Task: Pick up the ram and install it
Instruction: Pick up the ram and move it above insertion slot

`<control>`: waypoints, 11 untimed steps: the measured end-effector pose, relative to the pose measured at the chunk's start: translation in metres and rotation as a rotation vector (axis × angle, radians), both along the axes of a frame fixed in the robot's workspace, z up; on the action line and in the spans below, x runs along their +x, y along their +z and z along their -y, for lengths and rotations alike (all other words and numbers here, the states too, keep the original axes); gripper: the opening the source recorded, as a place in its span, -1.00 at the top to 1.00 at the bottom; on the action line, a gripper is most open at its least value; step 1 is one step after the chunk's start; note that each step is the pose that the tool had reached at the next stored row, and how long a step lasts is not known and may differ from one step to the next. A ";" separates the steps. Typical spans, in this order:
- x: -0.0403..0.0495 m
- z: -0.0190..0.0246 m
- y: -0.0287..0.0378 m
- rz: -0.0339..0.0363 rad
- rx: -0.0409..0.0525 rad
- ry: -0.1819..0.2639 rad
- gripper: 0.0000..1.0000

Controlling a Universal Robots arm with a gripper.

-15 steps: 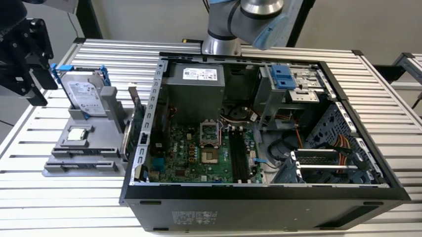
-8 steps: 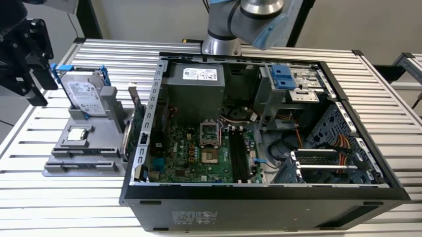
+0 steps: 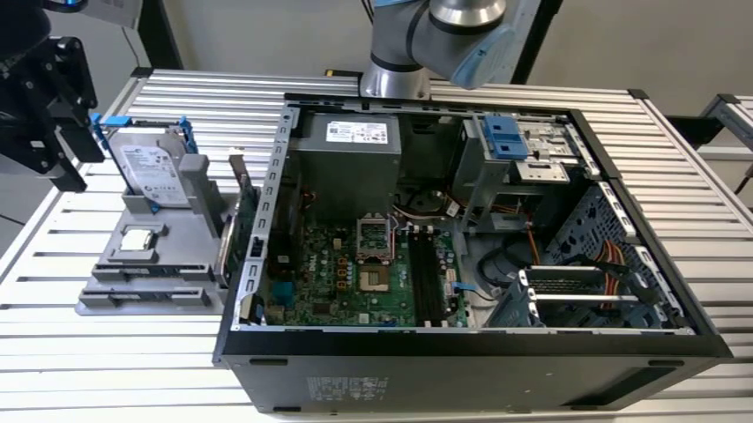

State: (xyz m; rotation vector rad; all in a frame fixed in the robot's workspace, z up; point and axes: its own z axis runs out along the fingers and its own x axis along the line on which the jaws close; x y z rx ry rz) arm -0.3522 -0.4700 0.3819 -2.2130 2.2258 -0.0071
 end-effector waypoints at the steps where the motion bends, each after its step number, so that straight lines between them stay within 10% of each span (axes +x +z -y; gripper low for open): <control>1: 0.0000 0.0000 -0.0005 0.0000 0.0000 0.000 -1.00; 11: 0.0000 0.0000 -0.0053 0.0001 0.0000 0.000 -1.00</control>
